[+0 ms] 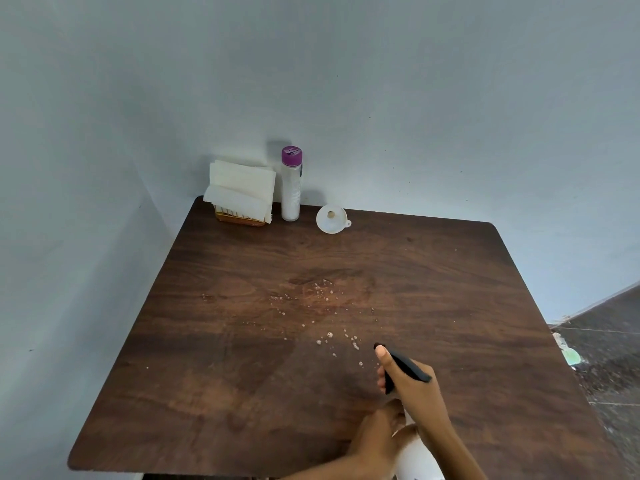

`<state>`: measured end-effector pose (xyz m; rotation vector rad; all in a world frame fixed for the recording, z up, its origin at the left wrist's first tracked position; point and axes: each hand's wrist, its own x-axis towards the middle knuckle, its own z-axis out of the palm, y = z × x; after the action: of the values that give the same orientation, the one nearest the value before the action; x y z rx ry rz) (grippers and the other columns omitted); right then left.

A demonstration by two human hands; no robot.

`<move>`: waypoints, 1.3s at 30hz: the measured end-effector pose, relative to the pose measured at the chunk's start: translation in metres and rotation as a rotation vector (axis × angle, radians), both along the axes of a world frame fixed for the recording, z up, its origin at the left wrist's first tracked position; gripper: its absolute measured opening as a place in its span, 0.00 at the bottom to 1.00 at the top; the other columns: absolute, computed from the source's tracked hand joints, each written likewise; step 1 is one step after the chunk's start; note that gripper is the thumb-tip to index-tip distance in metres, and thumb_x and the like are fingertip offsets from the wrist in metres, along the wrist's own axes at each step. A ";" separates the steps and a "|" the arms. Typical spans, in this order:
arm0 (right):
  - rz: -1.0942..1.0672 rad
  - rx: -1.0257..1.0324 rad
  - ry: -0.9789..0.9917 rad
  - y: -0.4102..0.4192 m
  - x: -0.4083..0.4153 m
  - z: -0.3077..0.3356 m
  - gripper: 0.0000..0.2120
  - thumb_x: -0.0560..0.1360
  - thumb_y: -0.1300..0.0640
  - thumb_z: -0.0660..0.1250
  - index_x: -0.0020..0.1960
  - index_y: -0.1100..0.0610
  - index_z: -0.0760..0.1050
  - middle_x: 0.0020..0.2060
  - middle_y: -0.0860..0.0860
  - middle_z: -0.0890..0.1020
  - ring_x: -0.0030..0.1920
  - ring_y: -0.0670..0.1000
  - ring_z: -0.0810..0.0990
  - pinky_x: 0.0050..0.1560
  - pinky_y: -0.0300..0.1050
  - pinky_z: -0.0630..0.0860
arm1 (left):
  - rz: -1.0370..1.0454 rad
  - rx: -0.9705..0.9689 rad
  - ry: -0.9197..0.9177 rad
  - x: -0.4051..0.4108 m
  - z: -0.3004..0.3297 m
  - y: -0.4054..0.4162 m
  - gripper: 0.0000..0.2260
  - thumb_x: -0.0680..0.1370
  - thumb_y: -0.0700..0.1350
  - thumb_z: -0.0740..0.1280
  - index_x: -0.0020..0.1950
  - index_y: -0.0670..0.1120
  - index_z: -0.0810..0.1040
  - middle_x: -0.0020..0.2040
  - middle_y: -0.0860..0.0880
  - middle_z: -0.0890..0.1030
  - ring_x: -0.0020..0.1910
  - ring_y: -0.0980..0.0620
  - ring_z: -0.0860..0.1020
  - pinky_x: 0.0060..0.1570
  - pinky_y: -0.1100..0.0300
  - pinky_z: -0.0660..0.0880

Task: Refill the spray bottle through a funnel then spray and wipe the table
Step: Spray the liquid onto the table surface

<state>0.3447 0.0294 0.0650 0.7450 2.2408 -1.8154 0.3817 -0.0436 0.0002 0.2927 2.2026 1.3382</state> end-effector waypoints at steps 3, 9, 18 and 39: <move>-0.088 0.076 -0.041 0.005 -0.002 -0.005 0.25 0.67 0.39 0.72 0.31 0.62 0.79 0.24 0.54 0.79 0.27 0.49 0.76 0.38 0.49 0.76 | 0.006 -0.009 -0.003 -0.004 -0.006 0.002 0.04 0.74 0.44 0.63 0.46 0.52 0.75 0.49 0.49 0.77 0.53 0.54 0.77 0.55 0.62 0.76; -0.077 -0.050 0.062 0.004 0.000 0.000 0.20 0.71 0.45 0.70 0.36 0.63 0.80 0.31 0.59 0.82 0.33 0.51 0.80 0.45 0.50 0.78 | 0.095 0.161 -0.244 -0.007 0.002 0.003 0.19 0.65 0.61 0.61 0.50 0.52 0.75 0.51 0.47 0.80 0.57 0.50 0.78 0.61 0.51 0.73; 0.359 -0.133 0.116 0.002 -0.006 0.023 0.15 0.69 0.45 0.73 0.47 0.56 0.82 0.43 0.60 0.83 0.49 0.59 0.81 0.47 0.46 0.76 | 0.091 0.052 -0.051 -0.016 0.022 -0.028 0.15 0.76 0.52 0.64 0.59 0.65 0.66 0.62 0.56 0.75 0.62 0.57 0.70 0.61 0.62 0.67; 0.271 0.143 0.215 0.002 -0.098 0.029 0.11 0.66 0.62 0.77 0.44 0.53 0.78 0.38 0.47 0.83 0.38 0.39 0.80 0.37 0.28 0.74 | 0.255 -0.099 0.201 -0.111 0.040 -0.043 0.24 0.77 0.56 0.60 0.72 0.59 0.58 0.70 0.58 0.63 0.72 0.58 0.59 0.65 0.66 0.60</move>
<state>0.2470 0.0316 0.0945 0.2564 2.4829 -1.6884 0.2711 -0.0862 0.0405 0.1161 2.5348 1.3756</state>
